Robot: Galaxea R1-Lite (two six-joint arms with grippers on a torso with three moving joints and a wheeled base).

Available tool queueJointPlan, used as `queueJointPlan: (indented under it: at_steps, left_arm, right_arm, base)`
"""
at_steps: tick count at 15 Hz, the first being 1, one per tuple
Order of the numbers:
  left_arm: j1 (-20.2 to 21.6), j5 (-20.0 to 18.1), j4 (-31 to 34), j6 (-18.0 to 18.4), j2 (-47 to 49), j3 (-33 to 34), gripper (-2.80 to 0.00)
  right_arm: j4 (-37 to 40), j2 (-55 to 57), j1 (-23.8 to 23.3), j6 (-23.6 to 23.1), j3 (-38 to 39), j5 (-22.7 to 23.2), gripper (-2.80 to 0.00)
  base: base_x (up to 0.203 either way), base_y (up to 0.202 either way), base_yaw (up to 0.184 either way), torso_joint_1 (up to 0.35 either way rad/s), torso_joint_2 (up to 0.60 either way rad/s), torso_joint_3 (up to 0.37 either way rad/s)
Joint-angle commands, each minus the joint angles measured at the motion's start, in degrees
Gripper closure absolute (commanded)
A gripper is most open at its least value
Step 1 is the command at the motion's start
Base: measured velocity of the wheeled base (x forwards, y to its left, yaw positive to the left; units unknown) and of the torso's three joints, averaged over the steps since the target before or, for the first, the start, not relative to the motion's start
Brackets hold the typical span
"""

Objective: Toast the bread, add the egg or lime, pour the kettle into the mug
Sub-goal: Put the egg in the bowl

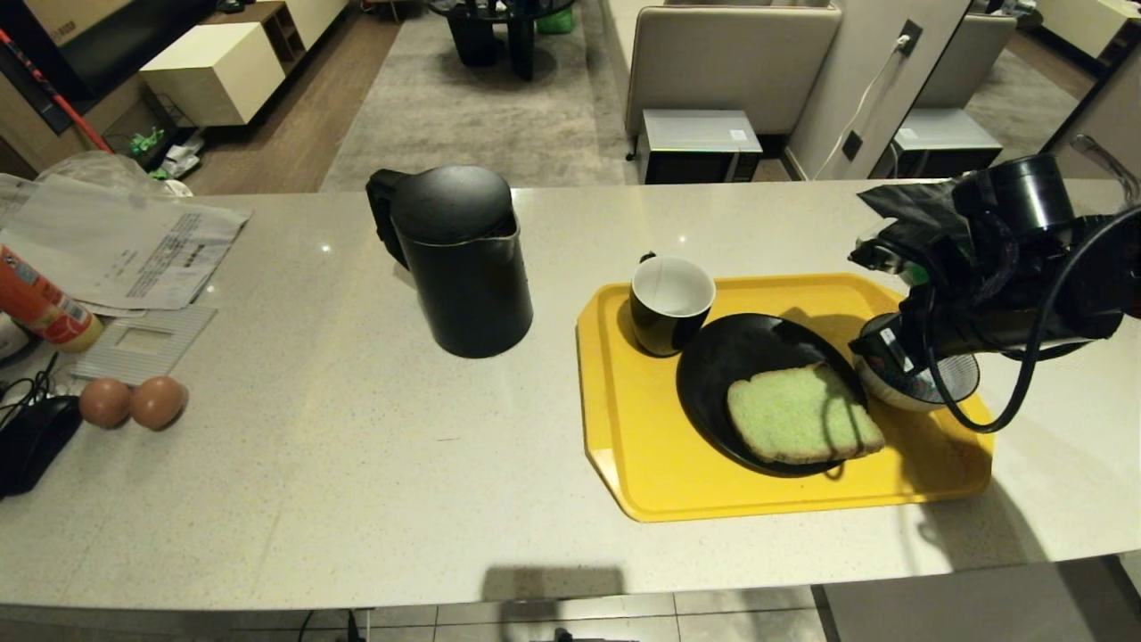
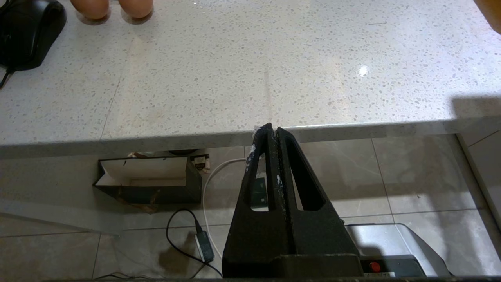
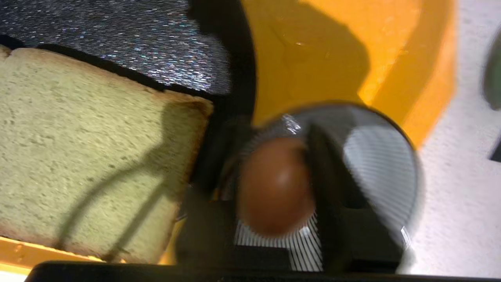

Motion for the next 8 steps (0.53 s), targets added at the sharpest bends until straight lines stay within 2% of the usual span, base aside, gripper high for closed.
queueJointPlan:
  at_steps: [1, 8]
  left_arm:
    - [0.01, 0.00, 0.00, 0.02, 0.05, 0.02, 0.00]
    - [0.01, 0.00, 0.00, 0.02, 0.05, 0.02, 0.00]
  right_arm:
    - [0.15, 1.00, -0.34, -0.10, -0.94, -0.69, 0.00]
    - [0.49, -0.57, -3.96, 0.09, -2.55, 0.31, 0.00]
  base:
    - [0.000, 0.000, 0.000, 0.000, 0.00, 0.000]
    - [0.000, 0.000, 0.000, 0.000, 0.00, 0.000]
